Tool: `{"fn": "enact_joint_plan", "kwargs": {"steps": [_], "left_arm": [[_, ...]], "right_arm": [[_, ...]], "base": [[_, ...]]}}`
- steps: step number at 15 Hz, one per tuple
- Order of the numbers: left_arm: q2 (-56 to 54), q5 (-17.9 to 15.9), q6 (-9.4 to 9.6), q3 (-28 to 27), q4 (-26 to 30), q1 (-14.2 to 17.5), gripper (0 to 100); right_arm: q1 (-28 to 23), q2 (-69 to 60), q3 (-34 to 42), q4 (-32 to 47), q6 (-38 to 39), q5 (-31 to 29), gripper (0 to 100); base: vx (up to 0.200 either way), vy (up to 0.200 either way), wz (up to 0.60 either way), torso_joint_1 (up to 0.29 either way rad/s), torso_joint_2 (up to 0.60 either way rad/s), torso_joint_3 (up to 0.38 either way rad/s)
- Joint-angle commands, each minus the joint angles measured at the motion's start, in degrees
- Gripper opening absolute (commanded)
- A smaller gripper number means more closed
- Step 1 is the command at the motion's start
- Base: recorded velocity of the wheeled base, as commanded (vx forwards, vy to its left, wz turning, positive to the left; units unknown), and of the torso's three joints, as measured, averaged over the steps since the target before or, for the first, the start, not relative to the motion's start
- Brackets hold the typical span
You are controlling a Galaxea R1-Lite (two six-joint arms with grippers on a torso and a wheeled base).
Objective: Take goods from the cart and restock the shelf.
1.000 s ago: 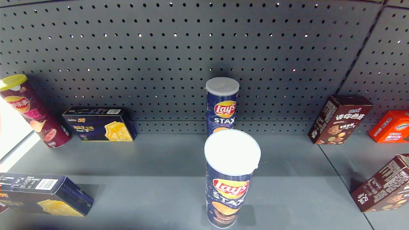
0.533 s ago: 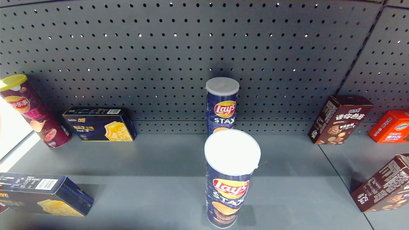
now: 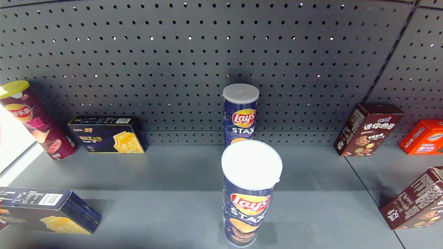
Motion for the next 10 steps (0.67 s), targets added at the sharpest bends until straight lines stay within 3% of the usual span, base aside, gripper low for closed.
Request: {"fn": "enact_joint_plan", "kwargs": {"steps": [1,10], "left_arm": [[0.06,-0.01,0.02,0.0,0.0,0.01,100],[0.06,-0.01,0.02,0.0,0.0,0.01,100]], "right_arm": [[0.0,0.0,0.0,-0.01,0.0,0.01,100],[0.0,0.0,0.0,-0.01,-0.09,0.01,100]], "base": [[0.0,0.0,0.0,0.0,0.0,0.0],[0.0,0.0,0.0,0.0,0.0,0.0]]}}
